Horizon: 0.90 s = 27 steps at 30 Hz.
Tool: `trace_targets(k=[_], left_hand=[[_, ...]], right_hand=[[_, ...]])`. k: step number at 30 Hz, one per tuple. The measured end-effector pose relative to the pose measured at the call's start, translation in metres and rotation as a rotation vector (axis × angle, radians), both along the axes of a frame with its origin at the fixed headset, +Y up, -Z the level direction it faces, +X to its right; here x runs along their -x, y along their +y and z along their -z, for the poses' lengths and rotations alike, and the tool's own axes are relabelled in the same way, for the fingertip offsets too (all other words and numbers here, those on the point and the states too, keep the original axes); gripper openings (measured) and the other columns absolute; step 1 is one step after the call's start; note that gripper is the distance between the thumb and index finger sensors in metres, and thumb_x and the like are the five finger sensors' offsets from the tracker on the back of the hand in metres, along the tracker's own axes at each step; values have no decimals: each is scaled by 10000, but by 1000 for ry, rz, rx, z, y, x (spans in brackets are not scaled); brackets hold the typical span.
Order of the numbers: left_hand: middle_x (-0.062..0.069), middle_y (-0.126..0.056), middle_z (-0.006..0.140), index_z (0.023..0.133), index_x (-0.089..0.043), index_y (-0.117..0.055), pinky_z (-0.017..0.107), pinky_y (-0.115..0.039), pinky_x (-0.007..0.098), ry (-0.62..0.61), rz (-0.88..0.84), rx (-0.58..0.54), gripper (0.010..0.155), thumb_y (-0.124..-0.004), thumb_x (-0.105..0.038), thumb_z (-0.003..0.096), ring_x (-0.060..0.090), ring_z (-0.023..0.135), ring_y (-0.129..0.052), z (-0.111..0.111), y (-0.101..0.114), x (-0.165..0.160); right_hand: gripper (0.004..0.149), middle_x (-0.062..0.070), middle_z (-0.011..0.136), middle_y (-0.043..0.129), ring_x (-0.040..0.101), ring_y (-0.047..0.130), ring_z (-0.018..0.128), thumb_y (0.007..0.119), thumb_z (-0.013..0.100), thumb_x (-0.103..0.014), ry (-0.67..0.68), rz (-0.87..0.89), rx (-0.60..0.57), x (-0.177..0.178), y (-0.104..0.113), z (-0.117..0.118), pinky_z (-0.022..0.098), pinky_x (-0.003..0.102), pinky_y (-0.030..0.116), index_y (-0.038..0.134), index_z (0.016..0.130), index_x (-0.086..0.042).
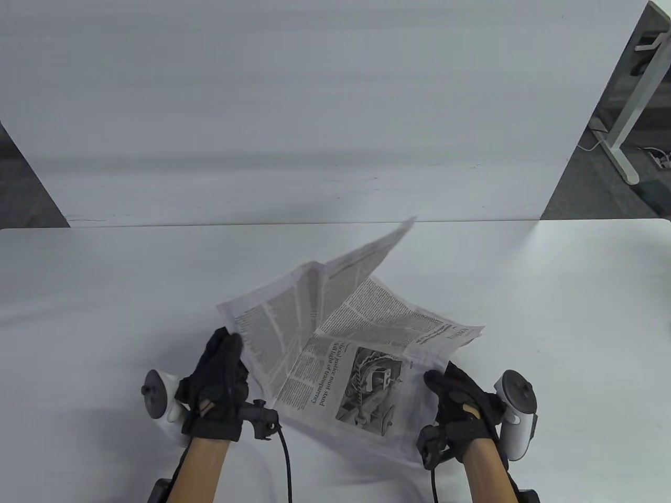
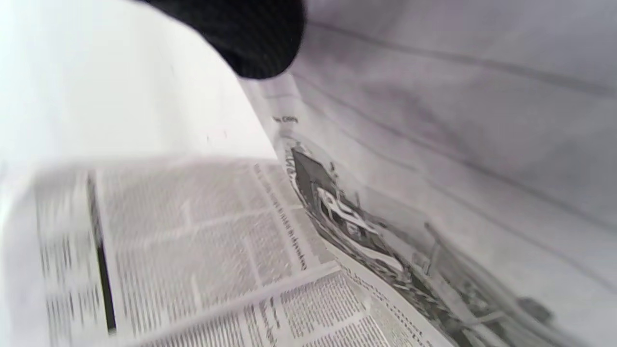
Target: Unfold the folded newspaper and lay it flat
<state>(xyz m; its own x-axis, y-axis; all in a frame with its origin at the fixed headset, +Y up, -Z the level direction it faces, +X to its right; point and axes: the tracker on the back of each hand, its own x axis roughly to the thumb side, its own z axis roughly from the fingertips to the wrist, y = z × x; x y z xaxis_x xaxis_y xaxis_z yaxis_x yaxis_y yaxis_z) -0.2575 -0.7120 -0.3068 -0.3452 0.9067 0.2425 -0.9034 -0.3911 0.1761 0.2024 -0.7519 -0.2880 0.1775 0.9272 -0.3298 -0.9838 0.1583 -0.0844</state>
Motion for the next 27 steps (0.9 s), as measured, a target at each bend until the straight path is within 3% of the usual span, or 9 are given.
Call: trace_targets(k=[5,7,12,15,18,20,21,24,27], left_hand=[[181,-833,958,858,-180,-796,570,-837,491,259,-42,188,397,-747,-358,506,390,765,-1022,-6,-22,42],[177,-850,943,845,-179,-807,560,-842,491,353,-16,333,398,-748,-363,497,388,750,-1031,-10,-32,57],[167,-851,940,832,-170,-806,566,-833,491,405,5,485,393,-745,-363,495,384,753,-1025,-12,-50,75],[169,-853,939,830,-168,-809,565,-827,501,405,-12,476,393,-749,-363,494,395,751,-1022,-10,-51,74],[155,-820,976,849,-194,-791,592,-796,524,361,-39,461,402,-742,-392,503,422,797,-980,-9,-51,72],[162,-731,1040,913,-200,-727,624,-735,573,289,-66,461,510,-767,-480,489,488,855,-897,-8,-52,65],[177,-639,1090,969,-188,-658,651,-679,607,229,-64,466,604,-770,-530,483,535,900,-819,-7,-53,60],[194,-338,1178,1080,-190,-397,703,-574,659,-105,-19,537,823,-694,-684,493,635,980,-622,-3,-60,24],[239,-247,1165,1102,-140,-250,700,-540,692,-234,-76,589,947,-709,-694,485,698,964,-550,-4,-65,-12]], right_hand=[[489,266,962,845,472,1055,636,742,506,-153,-38,44,40,-16,-7,2,407,472,944,736,995,-162],[483,263,958,854,465,1057,638,743,503,-146,-59,68,55,-23,-11,2,410,468,945,753,985,-171],[472,235,942,893,459,1079,608,761,471,-112,-114,120,97,-35,-17,0,402,454,954,835,927,-208],[465,223,926,914,461,1078,609,761,470,-107,-93,168,100,-35,-18,0,403,449,957,853,913,-212],[466,212,918,923,448,1084,606,759,469,-113,-80,206,87,-34,-19,1,402,434,965,851,912,-220],[465,205,922,921,444,1082,614,756,473,-113,-65,274,74,-31,-18,0,407,429,966,848,916,-223],[467,204,925,918,446,1081,616,756,474,-112,-62,287,73,-30,-17,0,410,431,965,844,918,-225],[470,201,931,913,441,1077,629,753,478,-116,-58,294,66,-26,-15,-1,413,426,967,832,926,-234],[470,199,933,911,443,1075,630,753,477,-117,-53,305,63,-23,-15,-2,413,426,968,832,927,-230]])
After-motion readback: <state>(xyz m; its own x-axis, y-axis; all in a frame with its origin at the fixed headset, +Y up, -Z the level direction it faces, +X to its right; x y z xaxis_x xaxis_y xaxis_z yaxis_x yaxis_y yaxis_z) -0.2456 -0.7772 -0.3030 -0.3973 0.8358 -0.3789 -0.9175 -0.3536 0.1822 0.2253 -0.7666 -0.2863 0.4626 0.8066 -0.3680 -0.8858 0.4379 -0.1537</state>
